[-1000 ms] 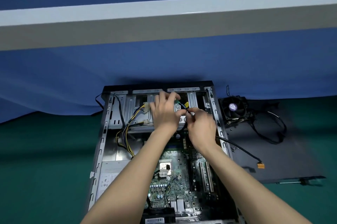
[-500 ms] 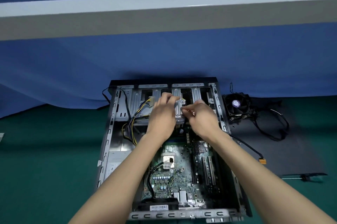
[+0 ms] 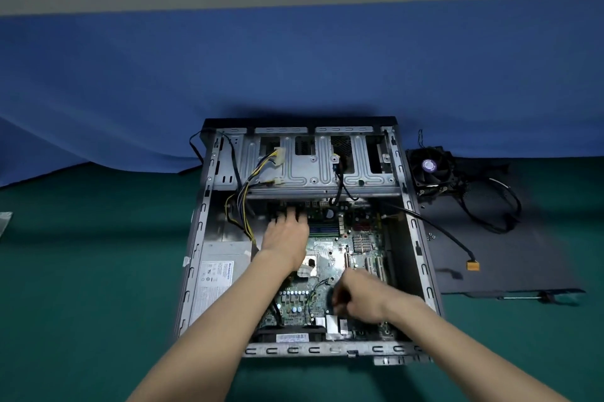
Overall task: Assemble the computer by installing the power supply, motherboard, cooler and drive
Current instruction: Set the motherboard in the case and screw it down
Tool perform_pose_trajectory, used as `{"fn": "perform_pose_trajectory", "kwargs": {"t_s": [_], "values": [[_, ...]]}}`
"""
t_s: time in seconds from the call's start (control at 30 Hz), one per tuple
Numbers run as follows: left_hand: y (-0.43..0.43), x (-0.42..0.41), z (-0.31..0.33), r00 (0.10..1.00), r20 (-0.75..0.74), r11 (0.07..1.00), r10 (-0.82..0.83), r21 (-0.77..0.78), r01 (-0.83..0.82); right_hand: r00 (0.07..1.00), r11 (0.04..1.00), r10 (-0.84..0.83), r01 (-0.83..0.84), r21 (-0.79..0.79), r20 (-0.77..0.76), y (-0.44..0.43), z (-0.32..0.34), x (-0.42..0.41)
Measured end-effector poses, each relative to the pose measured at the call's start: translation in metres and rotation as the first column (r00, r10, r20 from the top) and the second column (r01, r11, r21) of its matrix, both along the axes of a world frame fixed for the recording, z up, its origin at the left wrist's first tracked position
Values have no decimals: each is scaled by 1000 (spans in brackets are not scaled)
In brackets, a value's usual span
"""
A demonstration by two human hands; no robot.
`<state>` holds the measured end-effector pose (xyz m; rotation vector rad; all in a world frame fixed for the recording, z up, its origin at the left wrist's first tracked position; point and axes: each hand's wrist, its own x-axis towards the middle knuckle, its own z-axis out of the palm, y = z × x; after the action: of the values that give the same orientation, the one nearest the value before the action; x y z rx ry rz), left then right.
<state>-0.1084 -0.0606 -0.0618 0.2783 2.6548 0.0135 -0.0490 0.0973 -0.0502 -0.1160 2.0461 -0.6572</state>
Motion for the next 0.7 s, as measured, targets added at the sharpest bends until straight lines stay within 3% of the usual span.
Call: {"fn": "perform_pose_trajectory", "kwargs": {"t_s": [0.1, 0.3, 0.43, 0.6, 0.7], "values": [[1, -17, -17, 995, 69, 997, 79, -7, -79, 994, 998, 44, -41, -38, 99, -8, -15, 2], [-4, -45, -35, 967, 215, 985, 139, 70, -157, 997, 996, 63, -60, -67, 40, -12, -29, 5], [-4, -48, -35, 973, 178, 979, 146, 118, -168, 989, 989, 147, -146, -27, 34, -10, -26, 4], [-4, -49, -37, 971, 166, 975, 171, 115, -191, 866, 873, 482, -487, -10, -134, -17, -21, 3], [-4, -49, -38, 965, 184, 969, 188, 125, -213, 822, 838, 538, -546, 11, -184, -22, -21, 6]]}}
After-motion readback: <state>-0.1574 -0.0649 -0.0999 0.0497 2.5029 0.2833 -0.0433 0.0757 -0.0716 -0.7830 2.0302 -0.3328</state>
